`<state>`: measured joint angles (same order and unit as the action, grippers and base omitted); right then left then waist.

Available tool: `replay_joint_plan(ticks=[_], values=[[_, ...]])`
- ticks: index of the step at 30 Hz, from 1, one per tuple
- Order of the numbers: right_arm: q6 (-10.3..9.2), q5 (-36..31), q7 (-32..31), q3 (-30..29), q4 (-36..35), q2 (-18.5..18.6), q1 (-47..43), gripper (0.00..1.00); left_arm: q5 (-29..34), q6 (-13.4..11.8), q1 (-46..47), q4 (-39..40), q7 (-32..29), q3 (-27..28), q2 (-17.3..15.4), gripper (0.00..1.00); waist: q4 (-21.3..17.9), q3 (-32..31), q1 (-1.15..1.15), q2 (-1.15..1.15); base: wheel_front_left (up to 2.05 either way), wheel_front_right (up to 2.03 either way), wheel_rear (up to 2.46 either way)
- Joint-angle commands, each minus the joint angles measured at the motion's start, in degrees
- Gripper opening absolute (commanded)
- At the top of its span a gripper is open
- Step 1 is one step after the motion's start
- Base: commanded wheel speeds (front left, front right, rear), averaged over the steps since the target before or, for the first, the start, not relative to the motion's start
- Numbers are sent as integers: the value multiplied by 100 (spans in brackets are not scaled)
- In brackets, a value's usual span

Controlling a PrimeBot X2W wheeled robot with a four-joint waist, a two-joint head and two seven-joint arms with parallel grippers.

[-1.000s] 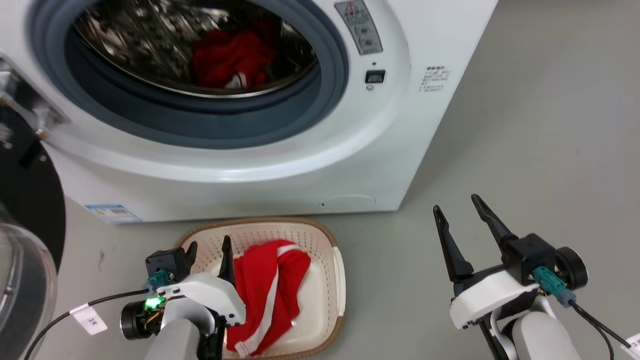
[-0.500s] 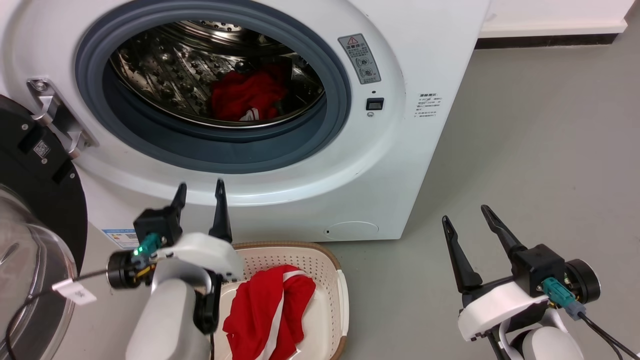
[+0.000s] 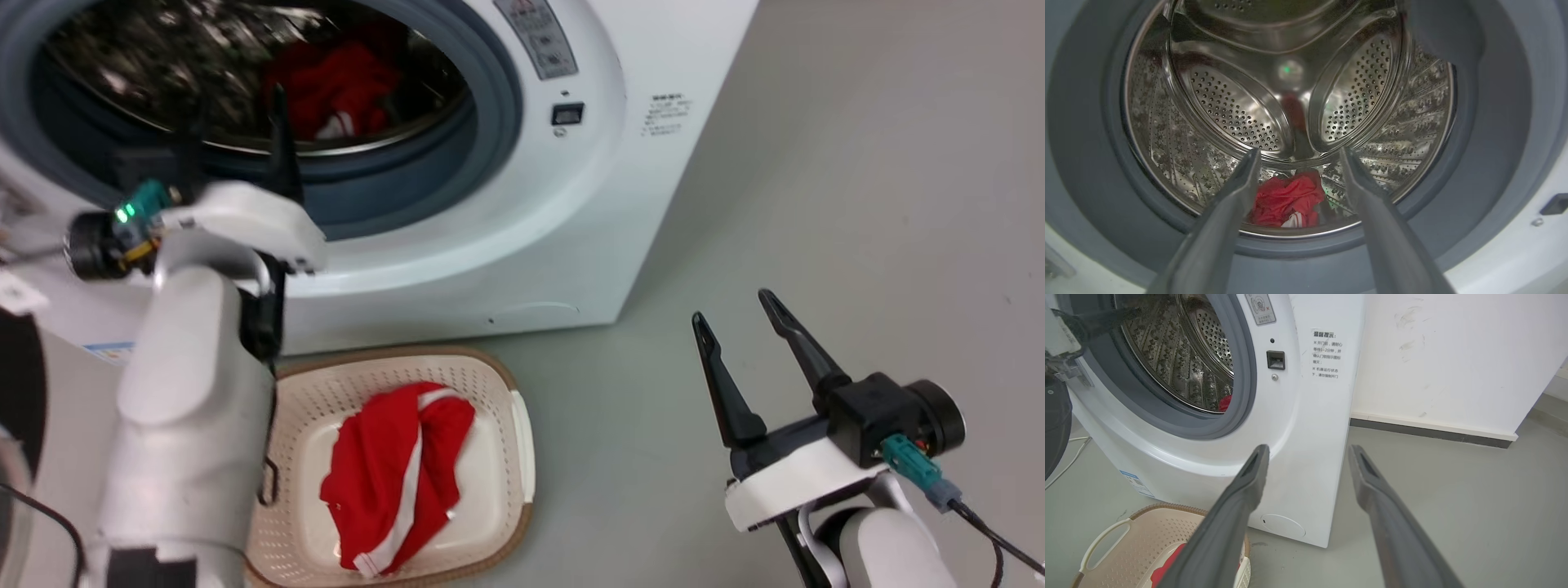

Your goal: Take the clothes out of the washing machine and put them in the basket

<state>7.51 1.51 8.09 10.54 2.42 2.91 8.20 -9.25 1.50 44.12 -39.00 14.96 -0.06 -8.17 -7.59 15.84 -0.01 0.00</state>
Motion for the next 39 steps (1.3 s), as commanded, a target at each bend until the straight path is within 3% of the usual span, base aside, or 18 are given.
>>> replay_joint_plan(ticks=[1,13,21,27,32,39], values=[[-4,55,57,29,-60,-5,111,100,56,-8,183,-124,-22,-26,-79,100,-288,372,1,0,0,0,0],[-4,599,422,465,-223,-9,704,100,494,-16,2320,-1575,-909,-286,-1071,100,-1068,1892,1,0,0,0,0],[-4,894,634,688,-81,-10,1034,100,719,-12,3570,-1992,-1609,-521,-1424,100,-1361,2683,1,0,0,0,0],[-4,1014,698,907,-70,-9,1164,100,896,-18,4326,-2142,-2104,-715,-1654,100,-1507,3030,1,0,0,0,0],[-4,1138,713,1162,-81,-8,1212,100,1012,93,4829,-2301,-2813,-852,-1927,100,-1697,3220,1,0,0,0,0],[-4,1265,713,1356,-199,-9,1108,100,962,44,5126,-2544,-3907,-831,-2234,100,-1949,3282,1,0,0,0,0]])
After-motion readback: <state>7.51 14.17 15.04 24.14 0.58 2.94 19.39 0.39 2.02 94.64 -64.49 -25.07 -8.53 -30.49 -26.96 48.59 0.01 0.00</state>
